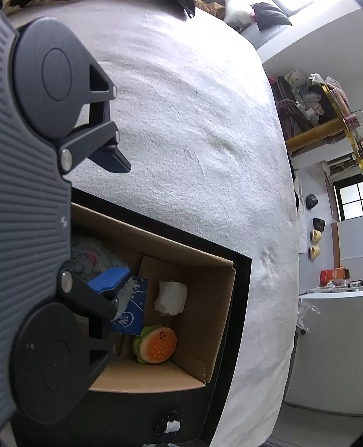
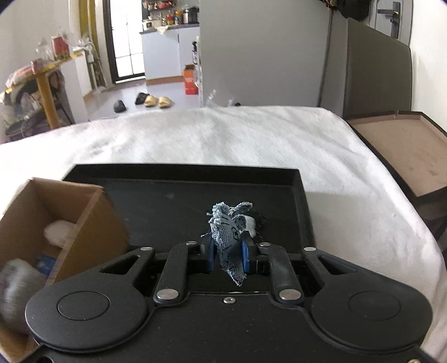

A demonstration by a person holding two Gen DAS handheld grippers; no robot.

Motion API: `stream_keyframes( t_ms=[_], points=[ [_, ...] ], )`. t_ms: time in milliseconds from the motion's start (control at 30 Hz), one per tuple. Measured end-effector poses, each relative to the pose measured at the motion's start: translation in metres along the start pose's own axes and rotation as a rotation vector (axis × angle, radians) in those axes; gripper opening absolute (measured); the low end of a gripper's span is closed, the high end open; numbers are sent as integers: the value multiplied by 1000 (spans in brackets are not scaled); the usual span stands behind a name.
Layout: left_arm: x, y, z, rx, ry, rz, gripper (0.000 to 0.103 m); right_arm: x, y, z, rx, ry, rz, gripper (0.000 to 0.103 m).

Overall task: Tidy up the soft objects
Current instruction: 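Carry the blue denim plush with the right gripper into the box, release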

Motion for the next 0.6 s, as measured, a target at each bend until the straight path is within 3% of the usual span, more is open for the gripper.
stream_keyframes(
  t_ms=[600],
  points=[
    [33,0,3,16,135,16,73,43,-31,40,-123,-140,7,18]
  ],
)
Point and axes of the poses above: each gripper's, at about its wrist camera, not at the fingertips, and z roughly against the way its jaws point, x to its left, y to its underside, the point moved 8 cm from there along -z, roughly the way its jaws point, and after that the axes turned 15 degrees about z, right-handed, at the moved point
